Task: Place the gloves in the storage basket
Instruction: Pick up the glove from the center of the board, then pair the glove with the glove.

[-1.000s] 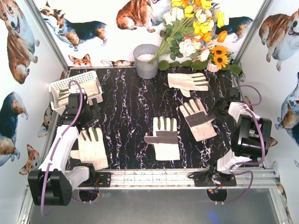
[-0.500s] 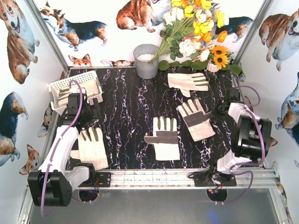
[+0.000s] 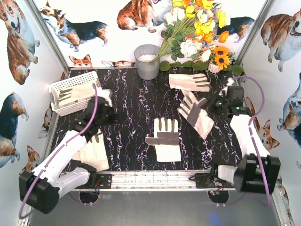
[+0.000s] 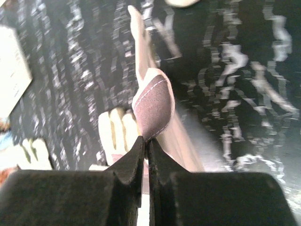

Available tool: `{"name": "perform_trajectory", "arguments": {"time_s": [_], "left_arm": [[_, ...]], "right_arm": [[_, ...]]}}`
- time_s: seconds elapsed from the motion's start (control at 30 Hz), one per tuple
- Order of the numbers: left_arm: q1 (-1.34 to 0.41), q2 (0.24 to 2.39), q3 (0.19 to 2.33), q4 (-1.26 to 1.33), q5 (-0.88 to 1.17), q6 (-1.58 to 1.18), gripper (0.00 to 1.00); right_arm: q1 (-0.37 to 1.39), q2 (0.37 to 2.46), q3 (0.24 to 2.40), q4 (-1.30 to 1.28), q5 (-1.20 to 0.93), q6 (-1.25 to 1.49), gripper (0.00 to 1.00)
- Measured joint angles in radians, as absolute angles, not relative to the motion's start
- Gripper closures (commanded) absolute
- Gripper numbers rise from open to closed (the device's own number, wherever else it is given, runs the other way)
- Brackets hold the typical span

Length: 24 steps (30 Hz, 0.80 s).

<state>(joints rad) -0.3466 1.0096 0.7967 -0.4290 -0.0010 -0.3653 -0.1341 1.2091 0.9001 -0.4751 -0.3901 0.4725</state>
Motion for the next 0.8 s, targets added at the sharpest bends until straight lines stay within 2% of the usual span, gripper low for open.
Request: {"name": "perform_trajectory", "arguments": {"time_s": [0.13,0.27,0.53,0.8], "left_arm": [[-0.496,1.015,0.803,-0.337,0.012,-0.546,0.09],[-0.617,1.058,0.794,-0.138,0.014,-0.777,0.09],[-0.752,1.223,0.793,0.107,0.015,-1.067,0.10],[-0.823,1.346,0.865,0.218,-0.010,-1.306,0.06]], "right_arm": [[-0.001,1.106,0.896,-0.461,-0.421,0.470,1.00],[0.156,1.016,0.842,-0.412,-0.410,0.458,1.00],[0.332,0.950,0.721,-0.331,-0.346,0.453,1.00],[0.460,0.868,0.671,-0.211,-0.231,0.391,1.00]]}}
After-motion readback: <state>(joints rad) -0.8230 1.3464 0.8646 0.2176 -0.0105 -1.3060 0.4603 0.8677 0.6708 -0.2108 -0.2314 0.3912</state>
